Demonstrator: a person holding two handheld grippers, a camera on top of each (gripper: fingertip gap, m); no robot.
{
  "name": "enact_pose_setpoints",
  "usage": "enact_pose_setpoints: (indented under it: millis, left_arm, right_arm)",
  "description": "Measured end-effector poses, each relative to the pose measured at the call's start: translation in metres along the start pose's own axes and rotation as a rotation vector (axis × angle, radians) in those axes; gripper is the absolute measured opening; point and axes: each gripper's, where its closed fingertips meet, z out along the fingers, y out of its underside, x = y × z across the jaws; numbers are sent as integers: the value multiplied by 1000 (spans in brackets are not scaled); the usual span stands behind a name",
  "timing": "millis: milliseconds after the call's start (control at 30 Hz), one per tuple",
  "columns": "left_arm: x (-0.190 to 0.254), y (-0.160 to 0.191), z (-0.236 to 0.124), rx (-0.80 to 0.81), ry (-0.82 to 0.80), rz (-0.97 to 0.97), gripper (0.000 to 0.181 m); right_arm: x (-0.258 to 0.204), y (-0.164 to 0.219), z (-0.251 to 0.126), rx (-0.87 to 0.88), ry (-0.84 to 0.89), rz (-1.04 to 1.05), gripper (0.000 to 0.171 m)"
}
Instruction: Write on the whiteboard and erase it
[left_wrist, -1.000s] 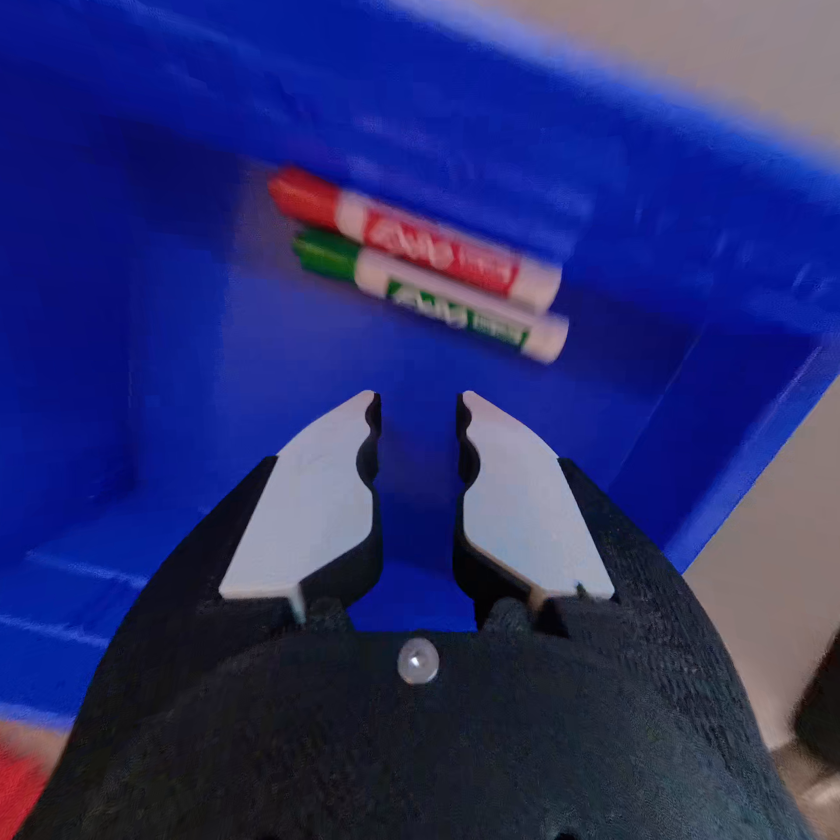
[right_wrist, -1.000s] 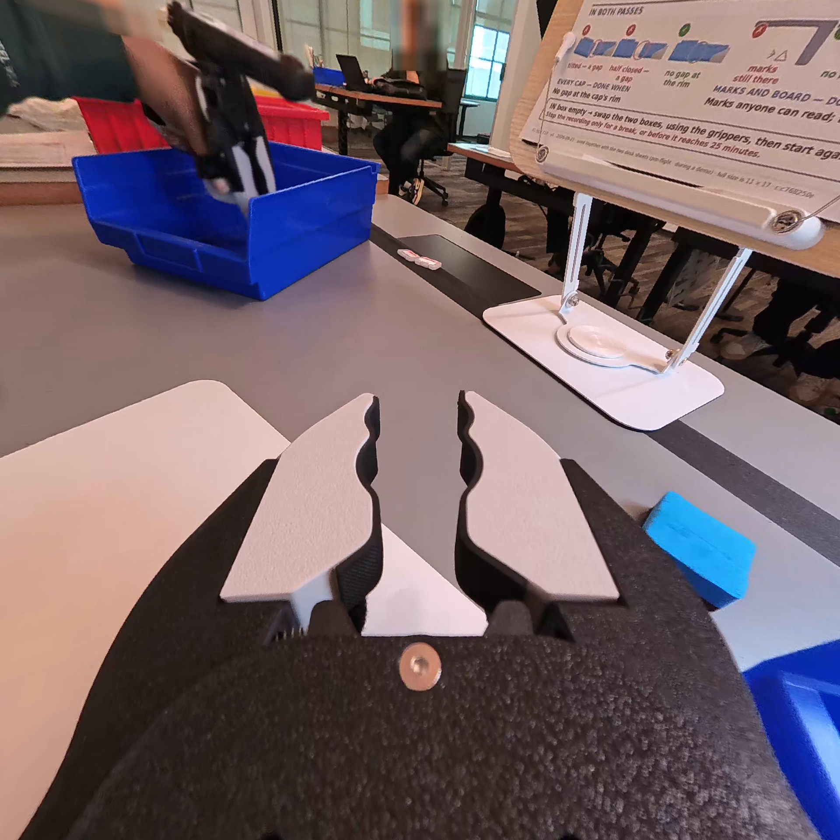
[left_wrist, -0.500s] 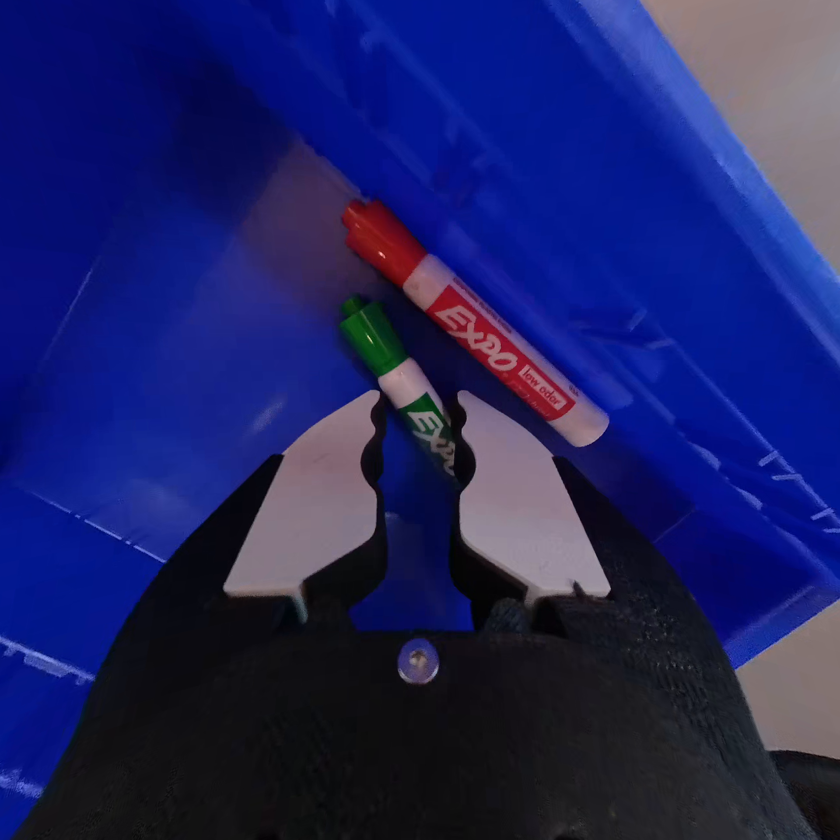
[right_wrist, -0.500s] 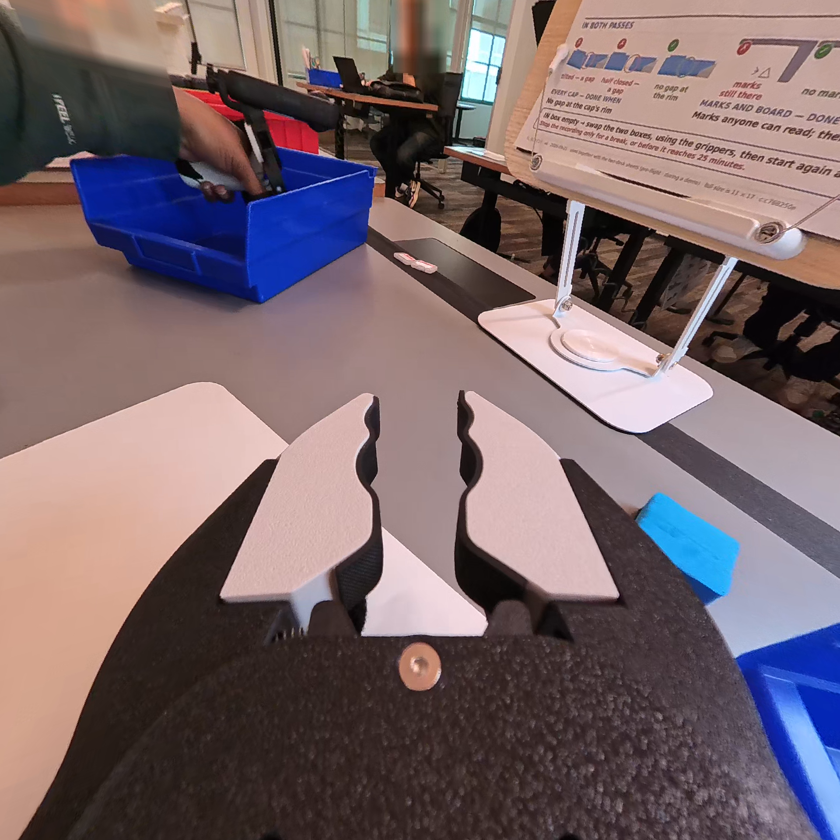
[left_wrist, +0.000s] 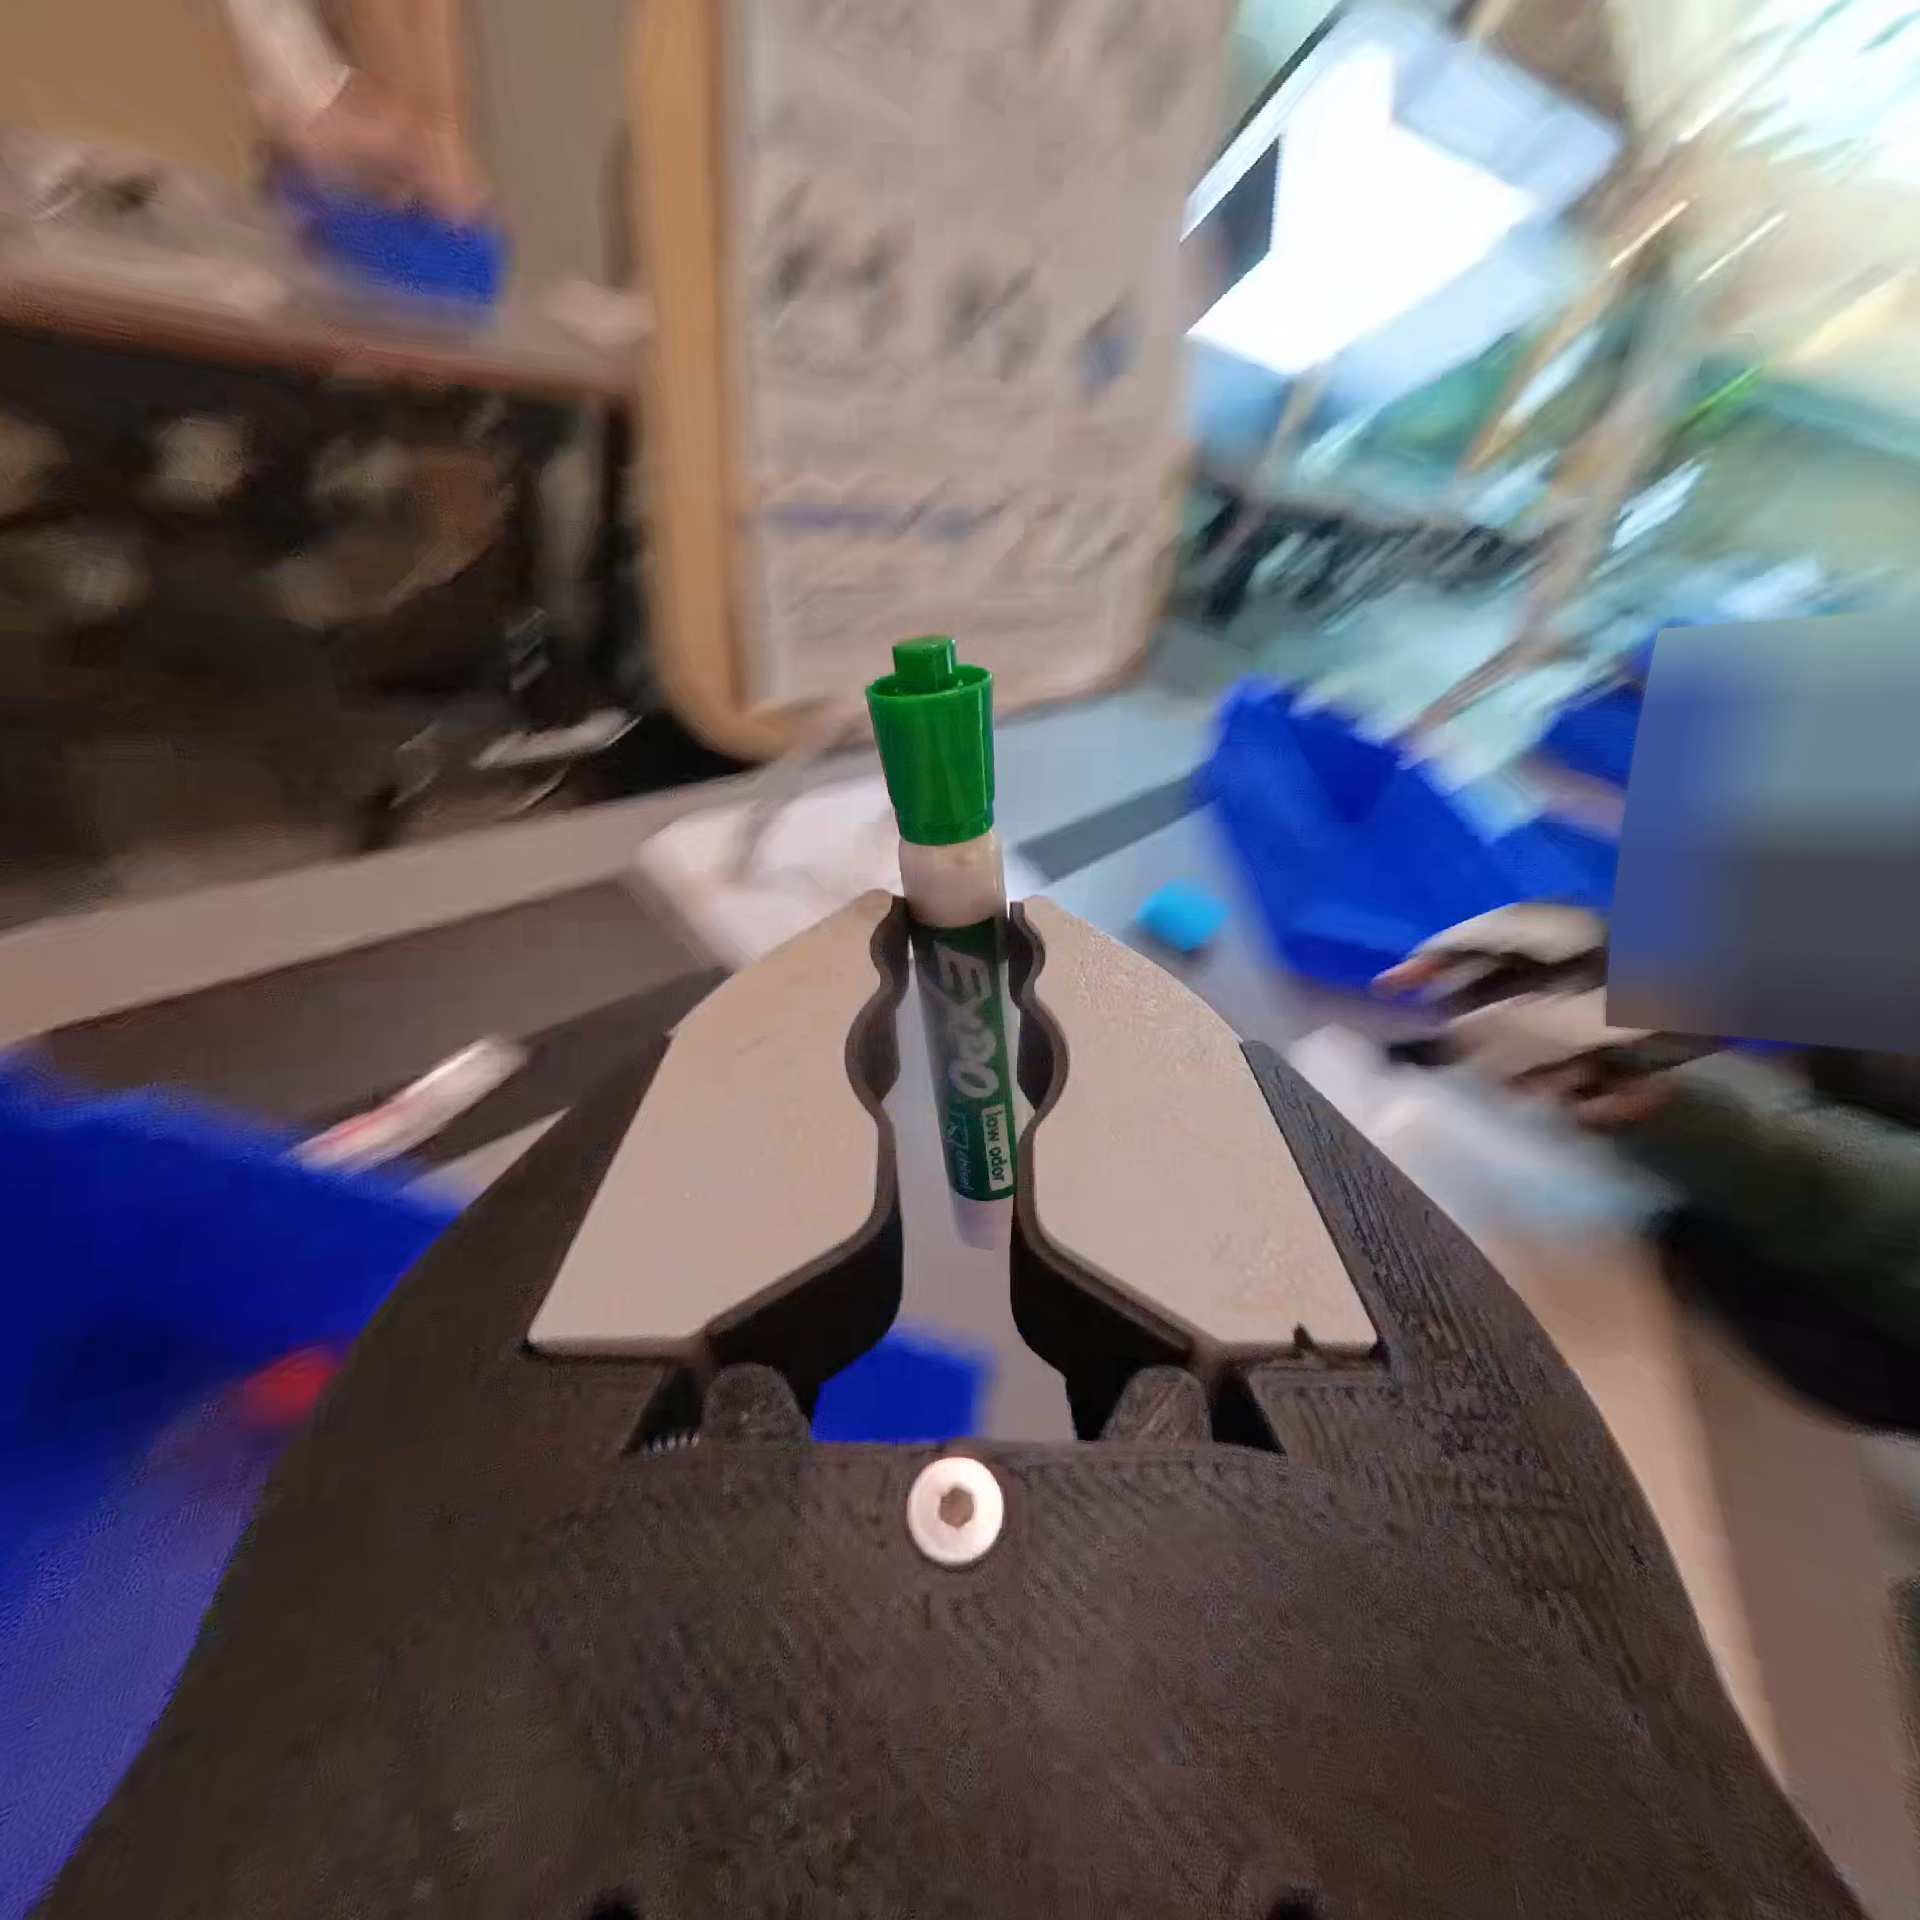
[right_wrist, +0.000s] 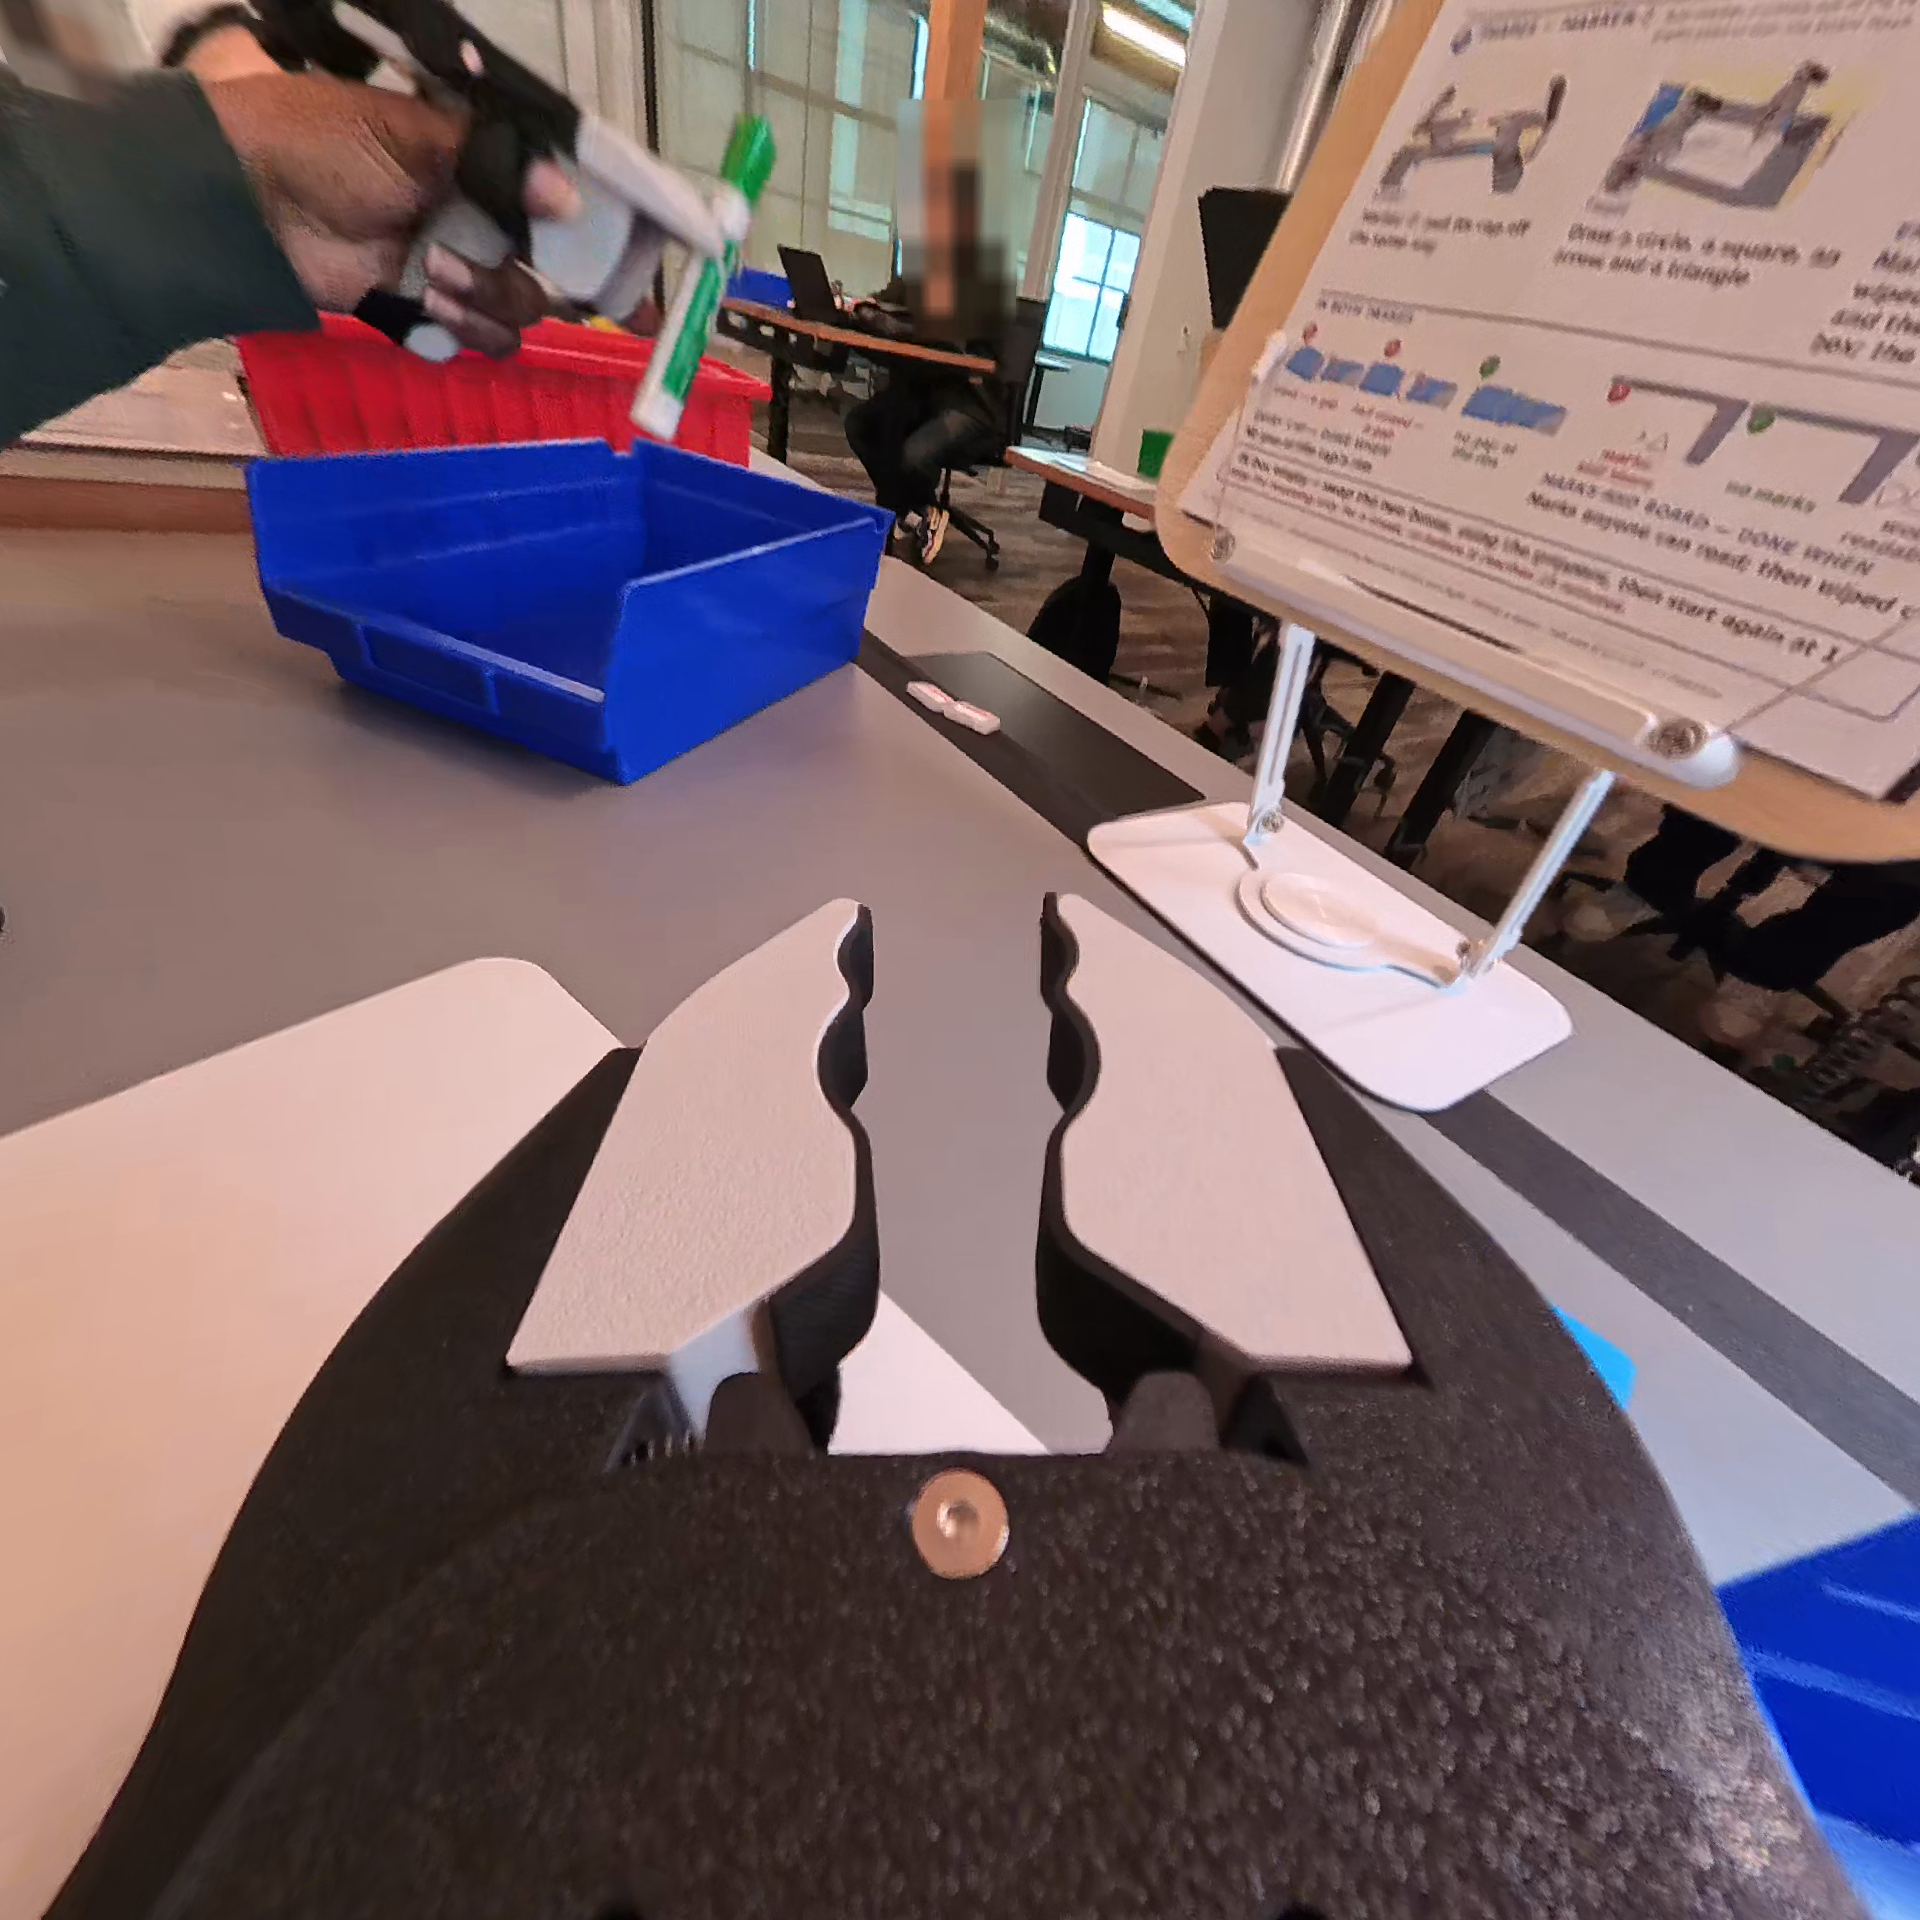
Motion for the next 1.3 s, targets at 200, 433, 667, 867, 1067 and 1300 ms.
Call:
enact_pose_setpoints:
  millis: [200, 433, 667, 867, 1067, 1300]
  left_arm:
    - [163, 12, 49, 371, 468, -304, 19]
    - [255, 41, 103, 391, 727, -542, 18]
    - [255, 51, 105, 404, 751, -596, 18]
    - [247, 75, 92, 255, 724, -195, 32]
    - [243, 102, 64, 87, 671, 218, 35]
    - [245, 134, 59, -35, 704, 251, 20]
  right_arm:
    - [-34, -46, 3, 88, 78, -187, 44]
    - [-60, -91, -9, 204, 205, -374, 50]
    - [-52, -99, -21, 226, 275, -493, 22]
    - [-55, -95, -36, 168, -66, -329, 20]
    - [-66, -71, -47, 106, -427, -34, 20]
    - [-88, -56, -36, 101, -612, 128, 20]
